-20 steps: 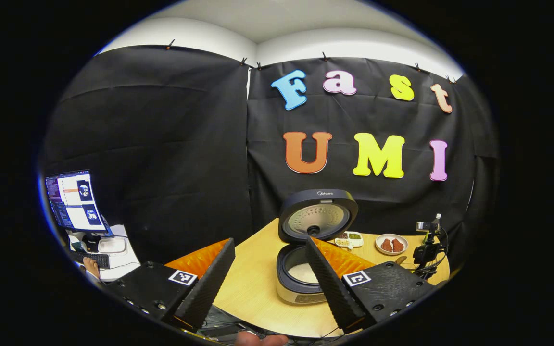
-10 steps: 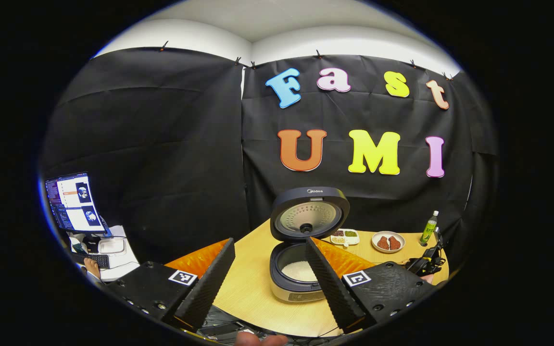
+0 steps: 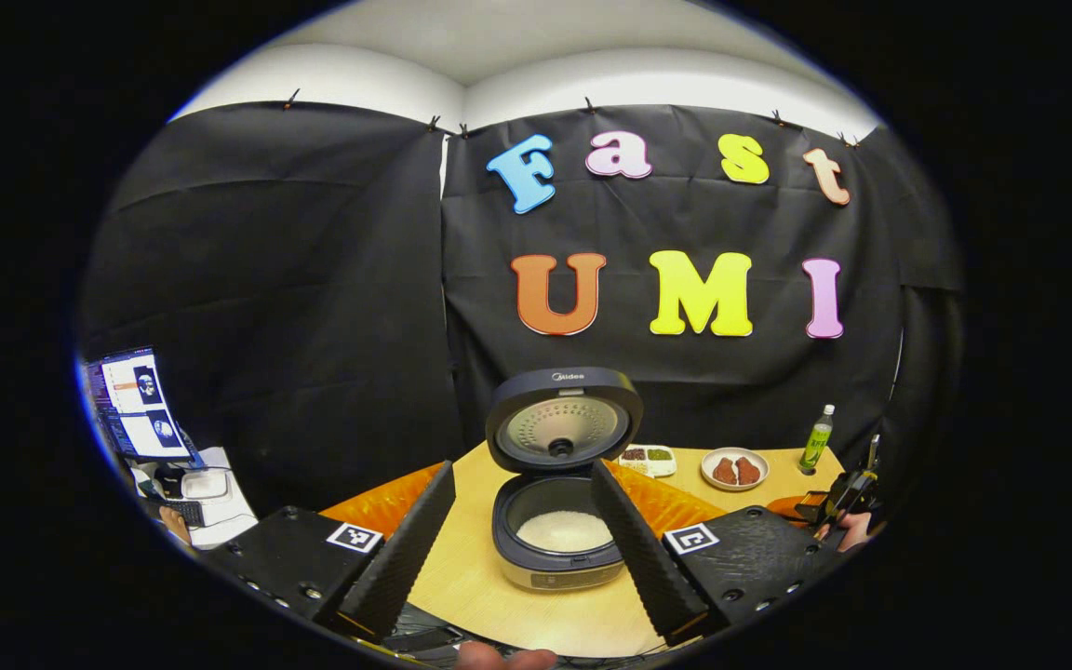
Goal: Close the left gripper, press the button to open the rice cooker; take a wooden spoon from the chopstick holder with the right hand, scoop a spoonful of rice and pour it into the rice cooker, then put the wooden spoon back into the chopstick holder.
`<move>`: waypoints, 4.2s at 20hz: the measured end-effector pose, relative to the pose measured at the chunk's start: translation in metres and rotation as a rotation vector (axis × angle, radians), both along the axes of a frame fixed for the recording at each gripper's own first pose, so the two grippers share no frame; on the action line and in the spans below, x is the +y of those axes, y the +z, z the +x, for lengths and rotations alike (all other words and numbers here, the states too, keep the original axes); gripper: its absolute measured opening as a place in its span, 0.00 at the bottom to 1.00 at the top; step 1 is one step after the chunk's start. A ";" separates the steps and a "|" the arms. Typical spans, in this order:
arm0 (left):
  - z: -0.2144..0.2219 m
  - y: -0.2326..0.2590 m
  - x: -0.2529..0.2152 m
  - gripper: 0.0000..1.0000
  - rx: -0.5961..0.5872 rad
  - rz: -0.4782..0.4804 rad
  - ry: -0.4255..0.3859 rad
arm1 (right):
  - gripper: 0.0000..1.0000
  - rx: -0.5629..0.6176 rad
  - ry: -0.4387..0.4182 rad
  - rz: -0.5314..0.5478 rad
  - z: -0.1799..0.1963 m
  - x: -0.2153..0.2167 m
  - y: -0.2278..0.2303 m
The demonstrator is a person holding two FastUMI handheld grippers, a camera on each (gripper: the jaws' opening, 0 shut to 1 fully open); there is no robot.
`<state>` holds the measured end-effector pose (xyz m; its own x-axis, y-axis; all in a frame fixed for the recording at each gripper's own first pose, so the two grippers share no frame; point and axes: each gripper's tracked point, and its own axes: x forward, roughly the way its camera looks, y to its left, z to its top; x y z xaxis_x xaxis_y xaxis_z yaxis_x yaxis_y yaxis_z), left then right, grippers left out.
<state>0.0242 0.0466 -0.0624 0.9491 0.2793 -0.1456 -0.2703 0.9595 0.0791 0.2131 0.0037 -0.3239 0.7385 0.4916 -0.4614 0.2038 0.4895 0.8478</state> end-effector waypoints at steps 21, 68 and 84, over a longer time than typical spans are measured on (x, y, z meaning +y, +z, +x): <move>-0.064 -0.004 0.084 0.95 -0.038 -0.051 0.248 | 0.11 -0.350 0.403 -0.333 0.031 0.270 0.102; -0.016 0.026 0.098 0.95 -0.142 -0.084 0.117 | 0.11 -0.760 0.404 -0.741 -0.044 0.217 0.221; 0.070 0.017 -0.064 0.95 -0.119 -0.098 -0.214 | 0.11 -0.492 -0.142 -0.925 -0.034 -0.147 0.233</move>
